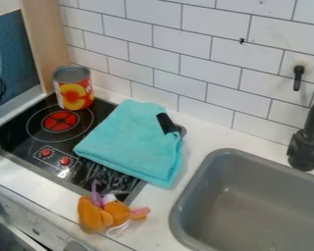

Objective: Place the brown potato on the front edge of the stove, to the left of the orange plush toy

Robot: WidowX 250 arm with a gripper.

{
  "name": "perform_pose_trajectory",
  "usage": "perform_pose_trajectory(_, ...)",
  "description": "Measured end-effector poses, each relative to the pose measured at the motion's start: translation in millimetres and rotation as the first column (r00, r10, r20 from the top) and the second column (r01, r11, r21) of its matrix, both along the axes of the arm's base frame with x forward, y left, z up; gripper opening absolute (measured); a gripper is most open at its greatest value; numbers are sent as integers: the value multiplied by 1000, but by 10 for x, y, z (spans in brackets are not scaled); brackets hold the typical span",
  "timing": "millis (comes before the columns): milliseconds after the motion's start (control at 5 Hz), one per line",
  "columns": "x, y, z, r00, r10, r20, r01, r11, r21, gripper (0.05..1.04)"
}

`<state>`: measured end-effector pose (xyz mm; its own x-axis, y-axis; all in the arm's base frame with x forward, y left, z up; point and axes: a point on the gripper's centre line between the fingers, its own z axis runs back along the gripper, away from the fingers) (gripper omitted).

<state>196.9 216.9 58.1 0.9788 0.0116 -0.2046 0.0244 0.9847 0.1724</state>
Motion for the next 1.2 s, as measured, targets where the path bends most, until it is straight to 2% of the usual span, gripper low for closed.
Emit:
perform_pose_trajectory(200, 12, 122, -11, 1000, 15, 11, -15, 1000, -12, 1001)
perform_pose_trajectory(600, 84, 184, -202, 1000, 4, -20, -5, 998, -59, 1001)
perform_pose_trajectory(800, 90, 137, -216, 1000, -5, -16, 4, 996, -91, 945)
perform_pose_trajectory(1000, 58, 106, -241, 1000, -8, -21, 6, 995, -97, 695)
perform_pose_trajectory(1200, 66, 65, -145, 1000, -6, 9, 7, 995, -101, 612)
